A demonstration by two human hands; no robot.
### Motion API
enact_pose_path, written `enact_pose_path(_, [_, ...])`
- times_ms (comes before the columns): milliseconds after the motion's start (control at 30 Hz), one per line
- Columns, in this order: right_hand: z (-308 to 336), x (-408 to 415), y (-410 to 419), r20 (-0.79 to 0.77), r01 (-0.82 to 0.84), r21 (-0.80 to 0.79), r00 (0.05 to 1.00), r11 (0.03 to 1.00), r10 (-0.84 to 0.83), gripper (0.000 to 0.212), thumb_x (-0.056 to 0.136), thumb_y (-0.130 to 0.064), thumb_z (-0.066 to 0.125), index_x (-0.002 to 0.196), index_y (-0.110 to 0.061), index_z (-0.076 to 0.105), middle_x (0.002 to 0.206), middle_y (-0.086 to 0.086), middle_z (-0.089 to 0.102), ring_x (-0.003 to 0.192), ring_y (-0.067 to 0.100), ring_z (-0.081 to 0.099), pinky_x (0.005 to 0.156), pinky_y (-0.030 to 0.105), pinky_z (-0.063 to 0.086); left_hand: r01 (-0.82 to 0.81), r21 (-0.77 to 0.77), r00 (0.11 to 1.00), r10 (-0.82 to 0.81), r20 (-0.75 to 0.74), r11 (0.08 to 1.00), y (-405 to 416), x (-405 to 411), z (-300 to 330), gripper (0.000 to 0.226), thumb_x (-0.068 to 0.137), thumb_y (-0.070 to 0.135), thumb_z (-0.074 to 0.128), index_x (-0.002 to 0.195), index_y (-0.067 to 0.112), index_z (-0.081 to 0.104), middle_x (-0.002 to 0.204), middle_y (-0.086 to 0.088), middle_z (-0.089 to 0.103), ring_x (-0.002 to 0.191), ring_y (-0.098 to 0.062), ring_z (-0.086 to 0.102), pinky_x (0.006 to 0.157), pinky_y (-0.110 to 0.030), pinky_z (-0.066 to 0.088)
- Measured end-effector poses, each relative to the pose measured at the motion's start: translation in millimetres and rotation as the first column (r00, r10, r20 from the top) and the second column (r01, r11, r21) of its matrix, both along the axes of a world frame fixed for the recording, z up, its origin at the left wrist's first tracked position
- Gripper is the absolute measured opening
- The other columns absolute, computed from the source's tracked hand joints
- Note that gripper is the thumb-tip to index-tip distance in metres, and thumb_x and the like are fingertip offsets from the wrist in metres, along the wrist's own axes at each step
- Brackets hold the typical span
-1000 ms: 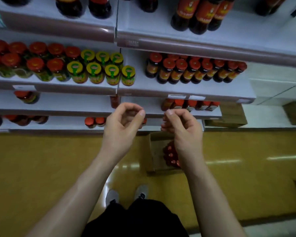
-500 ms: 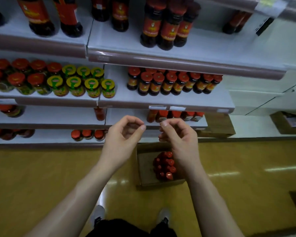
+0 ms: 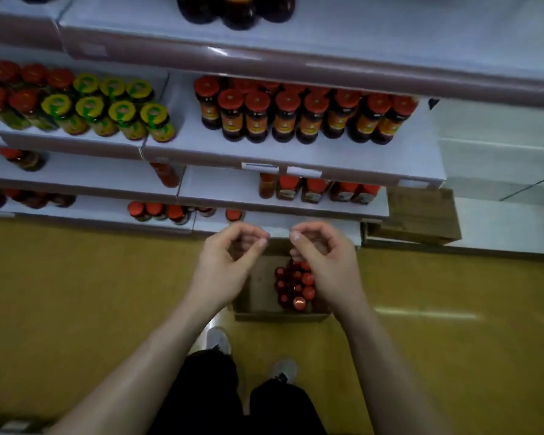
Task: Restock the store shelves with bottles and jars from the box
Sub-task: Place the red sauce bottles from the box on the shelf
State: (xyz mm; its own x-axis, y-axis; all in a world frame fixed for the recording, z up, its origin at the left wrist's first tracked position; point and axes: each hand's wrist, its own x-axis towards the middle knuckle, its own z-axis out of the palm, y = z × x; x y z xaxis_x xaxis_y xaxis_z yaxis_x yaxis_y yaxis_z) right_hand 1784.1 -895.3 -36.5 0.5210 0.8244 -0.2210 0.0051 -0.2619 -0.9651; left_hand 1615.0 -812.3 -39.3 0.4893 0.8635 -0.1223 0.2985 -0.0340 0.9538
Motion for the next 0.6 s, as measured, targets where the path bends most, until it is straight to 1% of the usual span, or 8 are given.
enact_pose_path(100, [-33.8, 2.2, 10.4, 0.024, -0.012, -0.047, 1.000, 0.999, 0.013, 0.006, 0.096, -0.016, 0.075, 0.102, -0.015, 0.075, 0.095, 0.003, 0.077, 0.090, 0.028, 0.072, 0.085, 0.041, 0.061, 0.017, -0.008, 1.000, -0.017, -0.021, 1.000, 12.5, 8.8, -28.7, 0.011, 0.095, 0.007, 0.071, 0.104, 0.014, 0.073, 0.092, 0.007, 0.072, 0.088, -0.007, 0.067, 0.080, -0.021, 0.055])
enact_pose_path(200, [-69.3, 5.5, 17.2, 0.089, -0.039, -0.125, 0.995, 0.991, 0.050, 0.007, 0.096, -0.018, 0.074, 0.103, -0.019, 0.074, 0.095, -0.002, 0.076, 0.088, 0.019, 0.071, 0.081, 0.032, 0.059, 0.057, -0.049, 0.996, -0.060, -0.060, 0.997, 21.9, 18.7, -70.5, 0.014, 0.095, 0.005, 0.070, 0.101, 0.017, 0.072, 0.088, 0.011, 0.070, 0.081, 0.002, 0.063, 0.073, -0.011, 0.047])
enact_pose_path(267, [-102.1, 11.6, 19.8, 0.129, -0.063, -0.189, 0.988, 0.980, 0.088, 0.007, 0.096, -0.020, 0.073, 0.103, -0.022, 0.074, 0.095, -0.007, 0.075, 0.086, 0.009, 0.069, 0.076, 0.021, 0.055, 0.083, -0.078, 0.992, -0.090, -0.093, 0.994, 25.2, 22.5, -112.5, 0.019, 0.095, 0.008, 0.071, 0.098, 0.027, 0.071, 0.086, 0.015, 0.069, 0.083, 0.002, 0.063, 0.073, -0.011, 0.045])
enact_pose_path(333, [-137.1, 22.1, 22.6, 0.156, -0.073, -0.247, 0.981, 0.966, 0.114, 0.007, 0.096, -0.023, 0.073, 0.103, -0.025, 0.074, 0.093, -0.009, 0.074, 0.083, 0.005, 0.067, 0.070, 0.017, 0.051, 0.125, -0.108, 0.980, -0.140, -0.142, 0.986, 31.1, 26.6, -152.6, 0.019, 0.095, 0.013, 0.071, 0.098, 0.032, 0.070, 0.089, 0.016, 0.069, 0.088, -0.003, 0.065, 0.077, -0.014, 0.047])
enact_pose_path(400, [-167.0, 33.2, 28.1, 0.153, -0.082, -0.308, 0.979, 0.948, 0.135, 0.008, 0.096, -0.025, 0.073, 0.105, -0.024, 0.073, 0.095, -0.006, 0.072, 0.086, 0.009, 0.067, 0.065, 0.015, 0.050, 0.130, -0.136, 0.971, -0.153, -0.182, 0.982, 39.3, 28.2, -185.0, 0.017, 0.095, 0.014, 0.070, 0.100, 0.030, 0.071, 0.090, 0.016, 0.069, 0.090, -0.003, 0.065, 0.078, -0.016, 0.048])
enact_pose_path(467, [-208.4, 47.6, 37.7, 0.138, -0.126, -0.350, 0.973, 0.928, 0.185, 0.012, 0.098, -0.025, 0.072, 0.109, -0.022, 0.072, 0.098, -0.002, 0.071, 0.089, 0.009, 0.067, 0.060, 0.011, 0.050, 0.110, -0.149, 0.960, -0.144, -0.242, 0.983, 47.1, 33.3, -227.9, 0.015, 0.096, 0.013, 0.069, 0.102, 0.026, 0.070, 0.088, 0.017, 0.068, 0.087, 0.001, 0.064, 0.077, -0.017, 0.047])
enact_pose_path(533, [-248.2, 61.0, 44.3, 0.121, -0.191, -0.385, 0.959, 0.903, 0.255, 0.016, 0.100, -0.025, 0.069, 0.115, -0.020, 0.070, 0.102, -0.002, 0.070, 0.085, -0.001, 0.066, 0.060, 0.005, 0.047, 0.085, -0.173, 0.944, -0.134, -0.301, 0.981, 50.0, 37.6, -272.1, 0.014, 0.097, 0.012, 0.067, 0.103, 0.023, 0.070, 0.088, 0.017, 0.067, 0.084, 0.004, 0.062, 0.075, -0.013, 0.046])
enact_pose_path(600, [-291.9, 74.1, 50.8, 0.127, -0.241, -0.395, 0.941, 0.887, 0.312, 0.017, 0.101, -0.025, 0.068, 0.117, -0.020, 0.069, 0.105, -0.006, 0.069, 0.082, -0.011, 0.064, 0.063, 0.003, 0.046, 0.075, -0.172, 0.929, -0.131, -0.346, 0.982, 51.4, 46.2, -316.7, 0.015, 0.097, 0.012, 0.065, 0.104, 0.025, 0.068, 0.090, 0.017, 0.066, 0.086, 0.002, 0.063, 0.075, -0.012, 0.046])
